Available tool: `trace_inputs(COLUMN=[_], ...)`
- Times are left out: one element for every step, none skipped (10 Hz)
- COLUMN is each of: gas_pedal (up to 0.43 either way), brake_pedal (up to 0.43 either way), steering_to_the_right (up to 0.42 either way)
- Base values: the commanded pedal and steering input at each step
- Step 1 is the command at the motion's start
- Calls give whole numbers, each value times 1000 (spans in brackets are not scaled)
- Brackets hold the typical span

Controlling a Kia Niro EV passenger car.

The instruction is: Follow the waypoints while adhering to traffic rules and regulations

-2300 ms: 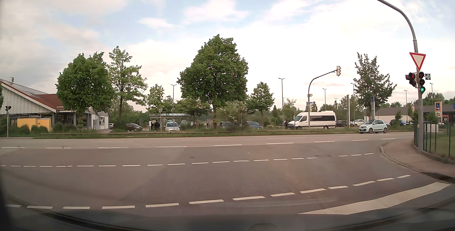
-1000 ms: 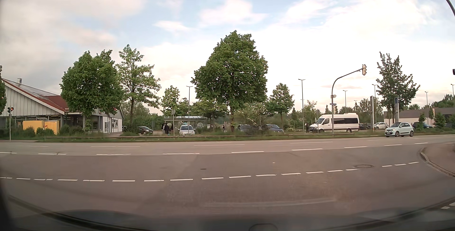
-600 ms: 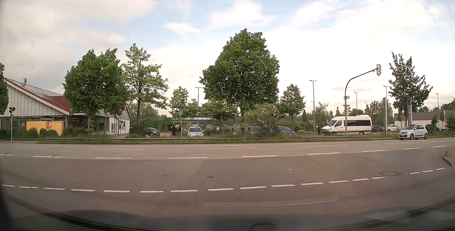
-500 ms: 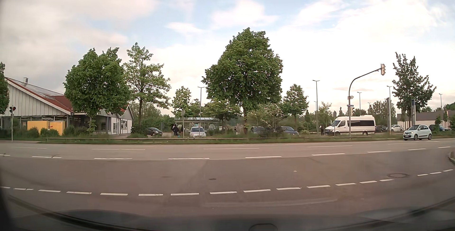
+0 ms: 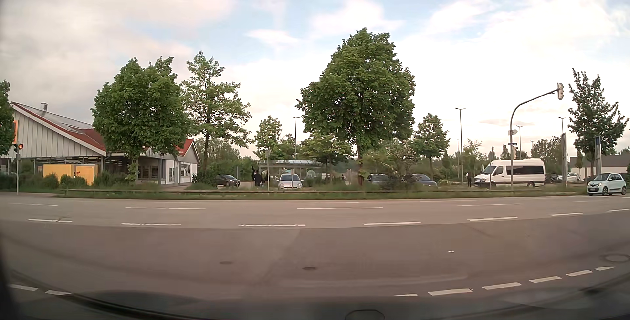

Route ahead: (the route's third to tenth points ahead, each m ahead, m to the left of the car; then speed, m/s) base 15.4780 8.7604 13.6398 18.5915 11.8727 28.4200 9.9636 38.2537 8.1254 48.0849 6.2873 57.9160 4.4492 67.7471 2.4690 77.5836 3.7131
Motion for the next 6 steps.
trace_inputs(gas_pedal=[177,177,138,118,118,98], brake_pedal=[0,0,0,0,0,0], steering_to_the_right=[-115,-118,-118,-118,-118,-118])
